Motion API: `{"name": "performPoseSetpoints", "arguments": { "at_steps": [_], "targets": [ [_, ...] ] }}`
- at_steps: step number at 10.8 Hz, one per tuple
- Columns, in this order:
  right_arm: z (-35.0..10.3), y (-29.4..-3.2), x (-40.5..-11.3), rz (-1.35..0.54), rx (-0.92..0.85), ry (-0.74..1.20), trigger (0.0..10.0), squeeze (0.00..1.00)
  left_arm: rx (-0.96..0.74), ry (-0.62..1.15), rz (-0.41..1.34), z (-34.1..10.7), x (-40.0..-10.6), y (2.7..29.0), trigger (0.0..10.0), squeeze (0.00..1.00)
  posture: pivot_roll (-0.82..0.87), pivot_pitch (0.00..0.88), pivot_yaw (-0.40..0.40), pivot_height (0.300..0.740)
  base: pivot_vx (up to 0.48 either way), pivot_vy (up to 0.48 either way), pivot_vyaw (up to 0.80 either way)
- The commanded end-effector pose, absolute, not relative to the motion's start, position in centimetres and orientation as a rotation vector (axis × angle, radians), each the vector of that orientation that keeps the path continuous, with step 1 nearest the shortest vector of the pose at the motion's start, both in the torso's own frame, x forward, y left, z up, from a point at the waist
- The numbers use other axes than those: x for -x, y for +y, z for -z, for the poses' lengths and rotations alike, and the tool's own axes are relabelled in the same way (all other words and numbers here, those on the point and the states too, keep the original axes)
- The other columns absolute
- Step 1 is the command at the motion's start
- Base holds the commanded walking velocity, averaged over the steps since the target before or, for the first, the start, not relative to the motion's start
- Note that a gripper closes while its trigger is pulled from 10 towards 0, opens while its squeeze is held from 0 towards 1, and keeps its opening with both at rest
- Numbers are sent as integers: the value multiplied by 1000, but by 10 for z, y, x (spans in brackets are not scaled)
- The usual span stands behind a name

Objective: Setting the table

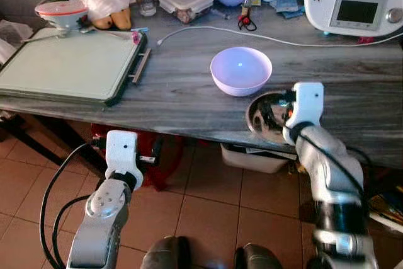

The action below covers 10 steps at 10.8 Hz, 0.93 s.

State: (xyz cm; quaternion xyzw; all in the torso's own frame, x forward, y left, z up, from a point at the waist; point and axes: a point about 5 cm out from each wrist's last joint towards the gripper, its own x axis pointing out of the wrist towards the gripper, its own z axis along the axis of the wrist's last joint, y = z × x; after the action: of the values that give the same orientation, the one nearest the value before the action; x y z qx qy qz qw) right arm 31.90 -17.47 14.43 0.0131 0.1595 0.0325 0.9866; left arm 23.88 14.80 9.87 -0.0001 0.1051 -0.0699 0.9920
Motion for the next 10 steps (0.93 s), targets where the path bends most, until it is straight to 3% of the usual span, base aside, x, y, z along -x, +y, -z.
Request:
{"name": "performPoseSetpoints", "arguments": {
  "at_steps": [1,7,10],
  "targets": [
    [-142,-175,-322,-66,-43,337,10000,0,-8,213,139,-101,-236,151,10000,0,-7,171,84,740,0,0,0],
    [-147,-162,-345,-128,-80,327,10000,0,-6,218,136,-101,-235,149,10000,0,-6,175,78,740,0,0,0],
    [-166,-162,-321,-158,-116,207,10000,0,-5,206,118,-100,-238,153,10000,0,-29,141,78,740,0,0,0]
  ]
}}
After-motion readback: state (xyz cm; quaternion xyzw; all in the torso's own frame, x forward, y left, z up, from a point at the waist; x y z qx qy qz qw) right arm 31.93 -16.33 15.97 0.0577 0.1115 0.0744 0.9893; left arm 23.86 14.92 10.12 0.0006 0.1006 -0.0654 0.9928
